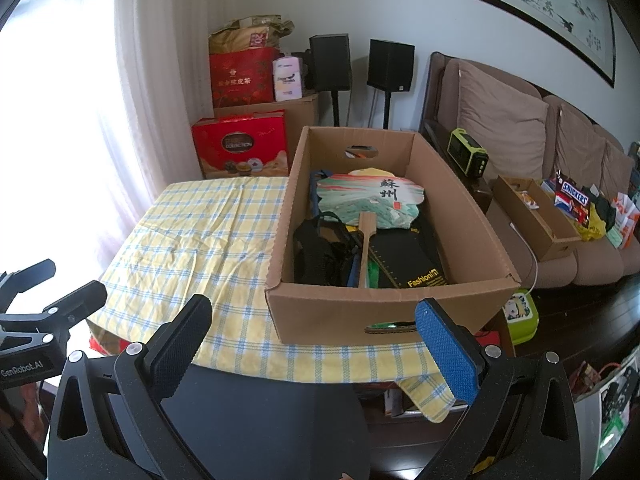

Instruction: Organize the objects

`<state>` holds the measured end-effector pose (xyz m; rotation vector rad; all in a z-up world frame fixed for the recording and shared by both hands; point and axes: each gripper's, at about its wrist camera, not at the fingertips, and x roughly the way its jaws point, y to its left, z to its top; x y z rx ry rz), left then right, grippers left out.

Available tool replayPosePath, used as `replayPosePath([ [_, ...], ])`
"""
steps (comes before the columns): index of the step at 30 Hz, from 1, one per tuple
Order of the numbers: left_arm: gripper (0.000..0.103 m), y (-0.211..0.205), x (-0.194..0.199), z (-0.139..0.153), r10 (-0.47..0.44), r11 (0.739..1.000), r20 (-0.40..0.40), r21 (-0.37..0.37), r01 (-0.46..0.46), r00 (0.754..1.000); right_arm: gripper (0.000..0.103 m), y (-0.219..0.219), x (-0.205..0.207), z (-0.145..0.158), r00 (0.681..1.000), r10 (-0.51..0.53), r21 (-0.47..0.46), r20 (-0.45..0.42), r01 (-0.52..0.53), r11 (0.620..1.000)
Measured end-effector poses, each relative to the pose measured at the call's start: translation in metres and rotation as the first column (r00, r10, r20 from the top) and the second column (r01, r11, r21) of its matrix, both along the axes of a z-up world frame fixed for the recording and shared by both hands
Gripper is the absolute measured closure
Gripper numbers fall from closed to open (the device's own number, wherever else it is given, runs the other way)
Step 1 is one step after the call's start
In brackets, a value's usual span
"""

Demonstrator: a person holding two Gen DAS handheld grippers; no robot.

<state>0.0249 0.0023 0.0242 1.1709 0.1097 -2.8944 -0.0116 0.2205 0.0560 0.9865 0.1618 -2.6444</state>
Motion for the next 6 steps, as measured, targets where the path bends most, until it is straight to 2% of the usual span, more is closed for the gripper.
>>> replayPosePath([
  [6,0.0,0.0004,-0.0001,0.0001,0.003,1.0,0.0,-0.003,-0.003,1.0,0.0,-0.0001,0.0003,0.0002,1.0,0.001,-0.001,0.0,-0.001,1.0],
])
